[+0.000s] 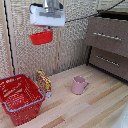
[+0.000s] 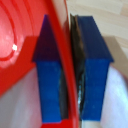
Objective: Move your gripper in the direction of the red bowl and clutch it softly. Cautiously raise the red bowl up from the surface. Hover the red bowl above the basket and gently bring it down inside. Let go of the gripper's grasp when the red bowl is within the basket.
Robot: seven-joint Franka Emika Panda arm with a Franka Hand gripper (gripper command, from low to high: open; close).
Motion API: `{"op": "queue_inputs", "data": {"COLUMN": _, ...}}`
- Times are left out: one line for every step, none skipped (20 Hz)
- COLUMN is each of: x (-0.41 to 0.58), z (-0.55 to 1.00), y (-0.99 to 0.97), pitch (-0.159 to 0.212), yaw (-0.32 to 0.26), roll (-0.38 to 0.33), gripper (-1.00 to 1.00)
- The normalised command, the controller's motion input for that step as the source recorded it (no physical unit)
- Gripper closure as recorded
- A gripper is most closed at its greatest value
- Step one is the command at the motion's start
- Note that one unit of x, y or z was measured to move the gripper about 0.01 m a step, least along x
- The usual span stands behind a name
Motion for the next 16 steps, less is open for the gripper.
{"op": "queue_inputs", "data": {"x": 0.0, "z": -0.42, "y": 1.0, "pitch": -0.084, "yaw": 0.0, "roll": -0.018, "gripper": 1.0}}
{"op": "queue_inputs", "data": {"x": 0.0, "z": -0.47, "y": 1.0, "pitch": -0.086, "yaw": 0.0, "roll": -0.029, "gripper": 1.0}}
{"op": "queue_inputs", "data": {"x": 0.0, "z": -0.55, "y": 1.0, "pitch": -0.092, "yaw": 0.0, "roll": -0.043, "gripper": 1.0}}
{"op": "queue_inputs", "data": {"x": 0.0, "z": -0.69, "y": 0.91, "pitch": -0.093, "yaw": 0.0, "roll": -0.068, "gripper": 1.0}}
{"op": "queue_inputs", "data": {"x": 0.0, "z": -0.77, "y": 0.81, "pitch": -0.097, "yaw": 0.012, "roll": -0.081, "gripper": 1.0}}
{"op": "queue_inputs", "data": {"x": 0.0, "z": -0.83, "y": 0.71, "pitch": -0.099, "yaw": 0.042, "roll": -0.093, "gripper": 1.0}}
{"op": "queue_inputs", "data": {"x": 0.011, "z": -0.85, "y": 0.62, "pitch": -0.095, "yaw": 0.06, "roll": -0.088, "gripper": 1.0}}
{"op": "queue_inputs", "data": {"x": 0.051, "z": -0.79, "y": 0.53, "pitch": -0.099, "yaw": 0.072, "roll": -0.084, "gripper": 1.0}}
{"op": "queue_inputs", "data": {"x": 0.057, "z": -0.77, "y": 0.48, "pitch": -0.1, "yaw": 0.075, "roll": -0.074, "gripper": 1.0}}
{"op": "queue_inputs", "data": {"x": 0.049, "z": -0.74, "y": 0.45, "pitch": -0.096, "yaw": 0.075, "roll": -0.06, "gripper": 1.0}}
{"op": "queue_inputs", "data": {"x": 0.037, "z": -0.7, "y": 0.4, "pitch": -0.089, "yaw": 0.073, "roll": -0.043, "gripper": 1.0}}
{"op": "queue_inputs", "data": {"x": 0.037, "z": -0.64, "y": 0.38, "pitch": -0.072, "yaw": 0.054, "roll": -0.011, "gripper": 1.0}}
{"op": "queue_inputs", "data": {"x": 0.04, "z": -0.61, "y": 0.37, "pitch": -0.057, "yaw": 0.047, "roll": 0.0, "gripper": 1.0}}
{"op": "queue_inputs", "data": {"x": 0.037, "z": -0.58, "y": 0.35, "pitch": -0.056, "yaw": 0.048, "roll": 0.0, "gripper": 1.0}}
{"op": "queue_inputs", "data": {"x": 0.029, "z": -0.56, "y": 0.32, "pitch": -0.056, "yaw": 0.05, "roll": 0.0, "gripper": 1.0}}
{"op": "queue_inputs", "data": {"x": 0.054, "z": -0.53, "y": 0.24, "pitch": -0.049, "yaw": 0.043, "roll": 0.0, "gripper": 1.0}}
